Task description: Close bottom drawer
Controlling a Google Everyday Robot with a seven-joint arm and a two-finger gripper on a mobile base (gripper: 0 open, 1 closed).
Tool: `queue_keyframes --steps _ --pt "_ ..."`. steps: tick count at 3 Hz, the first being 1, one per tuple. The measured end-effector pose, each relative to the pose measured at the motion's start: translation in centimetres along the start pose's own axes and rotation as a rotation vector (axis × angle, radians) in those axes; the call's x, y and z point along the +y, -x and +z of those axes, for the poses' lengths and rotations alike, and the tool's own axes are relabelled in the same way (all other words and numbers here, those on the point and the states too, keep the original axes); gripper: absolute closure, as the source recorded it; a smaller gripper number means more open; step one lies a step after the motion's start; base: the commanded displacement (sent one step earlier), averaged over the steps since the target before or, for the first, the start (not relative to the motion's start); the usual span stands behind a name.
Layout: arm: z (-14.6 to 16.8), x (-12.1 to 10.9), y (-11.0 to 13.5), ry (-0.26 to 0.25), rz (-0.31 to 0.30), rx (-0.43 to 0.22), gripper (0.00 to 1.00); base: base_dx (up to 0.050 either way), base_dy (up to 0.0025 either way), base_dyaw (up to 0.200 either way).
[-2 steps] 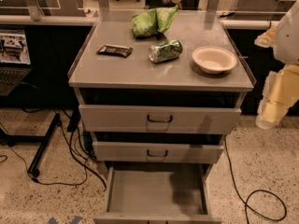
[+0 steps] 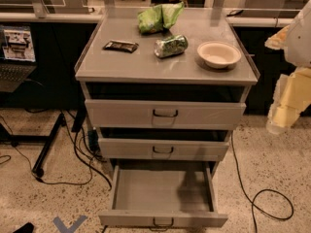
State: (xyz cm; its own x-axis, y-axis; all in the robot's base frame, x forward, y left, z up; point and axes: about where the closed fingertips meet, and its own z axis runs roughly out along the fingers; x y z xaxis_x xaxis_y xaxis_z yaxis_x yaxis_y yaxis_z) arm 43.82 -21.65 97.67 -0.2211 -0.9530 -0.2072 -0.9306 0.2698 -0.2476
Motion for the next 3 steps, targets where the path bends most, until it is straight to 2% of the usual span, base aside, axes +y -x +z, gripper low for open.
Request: queue_keyframes --steps 1,2,3 --pt "0.9 0.2 0.2 -0.014 0.017 -0.058 0.00 0.000 0.00000 0.000" --pt "5.5 1.6 0.2 0.014 0.094 -0.221 0.00 0.000 0.00000 0.000" --pt "11.3 0.5 1.4 0.008 0.218 -0.404 0.00 0.000 0.00000 0.000"
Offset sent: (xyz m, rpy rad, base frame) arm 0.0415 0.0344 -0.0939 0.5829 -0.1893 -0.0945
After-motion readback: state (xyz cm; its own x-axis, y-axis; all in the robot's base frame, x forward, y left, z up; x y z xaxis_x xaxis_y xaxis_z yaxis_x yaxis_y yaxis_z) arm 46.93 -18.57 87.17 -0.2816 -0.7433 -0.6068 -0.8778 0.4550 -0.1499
